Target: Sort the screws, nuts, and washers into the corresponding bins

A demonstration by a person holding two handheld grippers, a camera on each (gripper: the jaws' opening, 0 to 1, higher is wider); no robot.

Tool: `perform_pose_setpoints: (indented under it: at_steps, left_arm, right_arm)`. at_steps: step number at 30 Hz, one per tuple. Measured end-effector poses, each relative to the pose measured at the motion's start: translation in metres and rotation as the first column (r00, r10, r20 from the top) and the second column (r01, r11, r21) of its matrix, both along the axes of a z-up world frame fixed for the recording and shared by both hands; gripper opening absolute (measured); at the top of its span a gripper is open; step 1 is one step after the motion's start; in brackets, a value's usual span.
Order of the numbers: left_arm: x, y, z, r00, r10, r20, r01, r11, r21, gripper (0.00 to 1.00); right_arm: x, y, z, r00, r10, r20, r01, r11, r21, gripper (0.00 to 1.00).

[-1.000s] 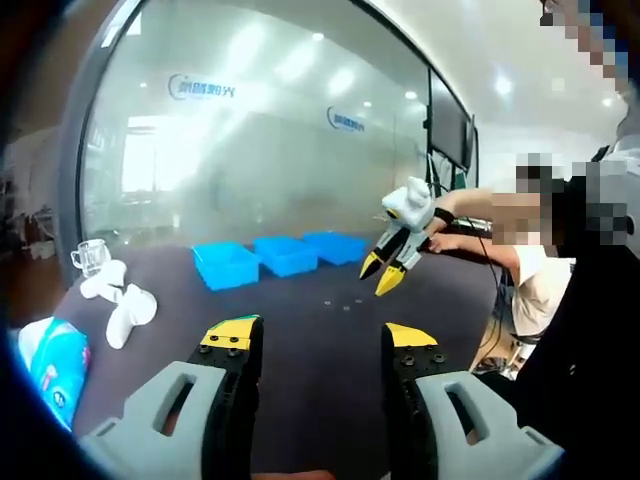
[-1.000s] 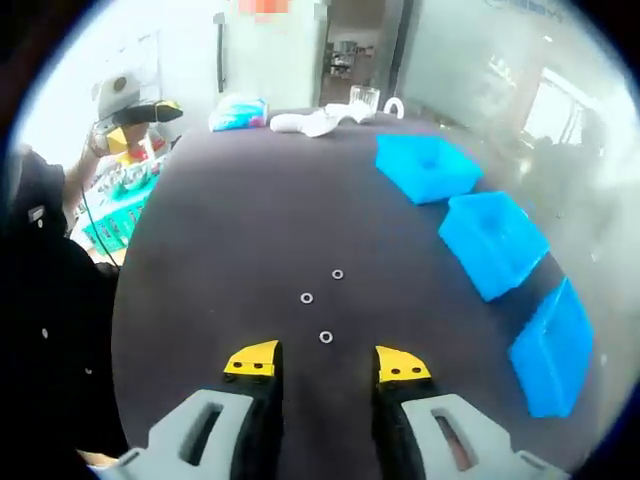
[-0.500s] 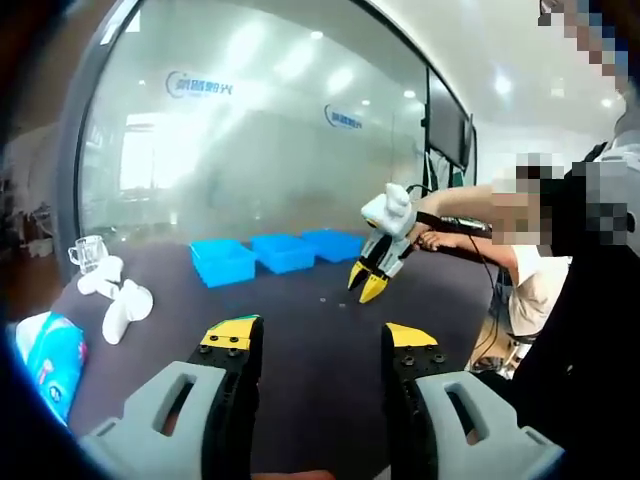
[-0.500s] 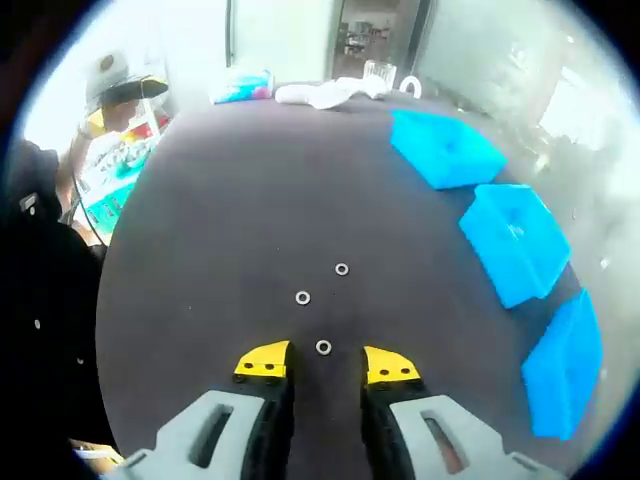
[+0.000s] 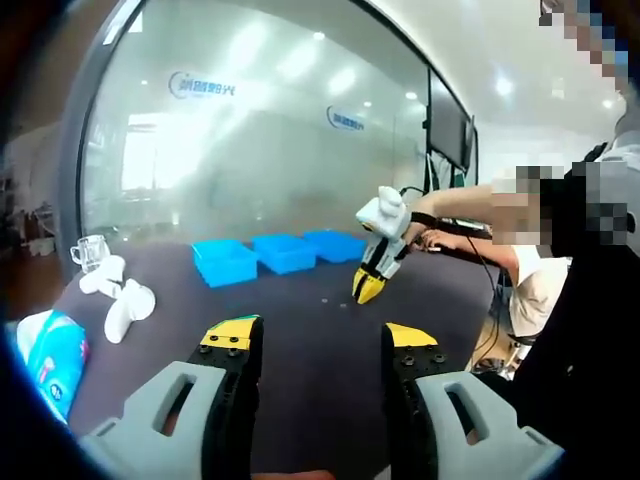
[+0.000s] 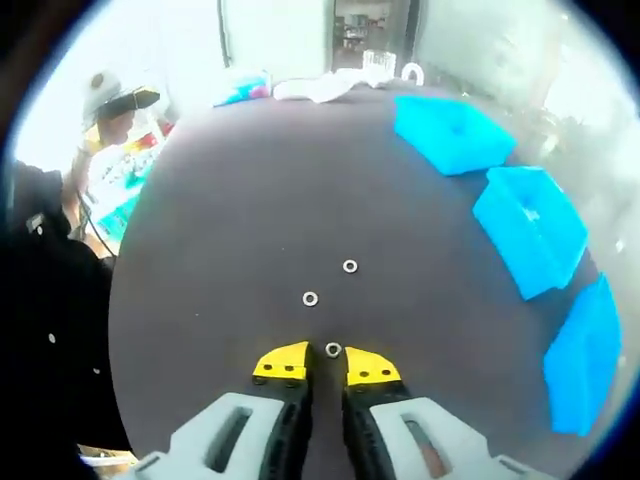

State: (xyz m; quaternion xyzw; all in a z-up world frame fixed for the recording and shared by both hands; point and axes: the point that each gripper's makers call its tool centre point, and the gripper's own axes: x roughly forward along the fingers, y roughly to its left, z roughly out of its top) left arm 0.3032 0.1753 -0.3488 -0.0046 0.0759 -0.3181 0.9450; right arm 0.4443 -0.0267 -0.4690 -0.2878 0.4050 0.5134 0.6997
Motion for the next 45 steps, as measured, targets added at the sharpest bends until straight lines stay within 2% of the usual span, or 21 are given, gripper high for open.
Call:
perform_pose_setpoints:
  at_steps: [1,12,18,20,23,27,29,31,33,35,39,40,42,43,44,45]
  left_arm:
    - [0.000,0.000,0.000,1.000,0.001,0.000,-0.001,1.000,-0.001,0.47]
    - [-0.001,0.001,0.002,1.000,0.004,0.004,-0.004,1.000,-0.003,0.47]
    - [0.000,0.001,0.003,1.000,0.003,0.008,-0.003,1.000,-0.007,0.47]
    - [0.001,0.001,0.004,1.000,0.002,0.010,-0.002,1.000,-0.009,0.47]
    - [0.002,0.001,0.006,1.000,0.004,0.014,-0.004,1.000,-0.012,0.47]
    - [0.002,0.001,0.009,1.000,0.008,0.021,-0.008,1.000,-0.018,0.47]
    - [0.002,0.001,0.010,1.000,0.009,0.024,-0.009,1.000,-0.020,0.47]
    - [0.003,0.001,0.012,1.000,0.009,0.027,-0.008,1.000,-0.021,0.47]
    - [0.003,0.000,0.013,1.000,0.008,0.030,-0.008,1.000,-0.020,0.47]
    - [0.003,0.000,0.014,0.999,0.009,0.033,-0.008,1.000,-0.020,0.47]
    - [0.003,0.000,0.017,0.999,0.009,0.043,-0.008,1.000,-0.023,0.47]
    - [0.003,0.001,0.018,0.999,0.011,0.044,-0.010,1.000,-0.021,0.47]
    - [0.003,0.001,0.019,0.999,0.014,0.046,-0.013,1.000,-0.021,0.47]
    - [0.003,0.001,0.020,0.999,0.015,0.047,-0.014,1.000,-0.021,0.47]
    - [0.003,0.002,0.020,0.999,0.015,0.049,-0.014,1.000,-0.020,0.47]
    - [0.003,0.002,0.021,0.999,0.016,0.051,-0.015,1.000,-0.020,0.47]
  right_arm:
    - [0.001,0.000,0.000,1.000,0.003,0.008,-0.003,1.000,-0.001,0.01]
    - [-0.004,0.000,0.003,0.999,0.019,0.029,-0.019,1.000,-0.004,0.01]
    - [-0.008,0.000,0.012,0.999,0.012,0.051,-0.013,0.999,0.029,0.01]
    - [-0.011,0.001,0.017,0.998,0.006,0.060,-0.009,0.999,0.053,0.01]
    - [-0.013,0.005,0.029,0.995,-0.027,0.096,0.015,0.992,0.129,0.01]
    - [-0.017,0.008,0.048,0.988,-0.078,0.133,0.044,0.969,0.245,0.01]
    - [-0.018,0.008,0.057,0.980,-0.106,0.167,0.052,0.953,0.300,0.01]
    - [-0.017,0.005,0.068,0.964,-0.145,0.224,0.058,0.933,0.355,0.01]
    - [-0.019,0.004,0.076,0.956,-0.189,0.226,0.079,0.904,0.421,0.01]
    - [-0.017,-0.001,0.084,0.937,-0.244,0.250,0.102,0.875,0.472,0.01]
    - [-0.018,-0.010,0.091,0.907,-0.333,0.257,0.139,0.813,0.565,0.01]
    - [-0.016,-0.015,0.095,0.887,-0.381,0.260,0.160,0.784,0.600,0.01]
    - [-0.016,-0.021,0.105,0.861,-0.431,0.271,0.165,0.739,0.653,0.01]
    - [-0.015,-0.025,0.108,0.839,-0.464,0.284,0.174,0.723,0.668,0.01]
    - [-0.017,-0.028,0.109,0.827,-0.472,0.305,0.169,0.727,0.666,0.01]
    - [-0.018,-0.030,0.113,0.815,-0.491,0.307,0.170,0.710,0.683,0.01]
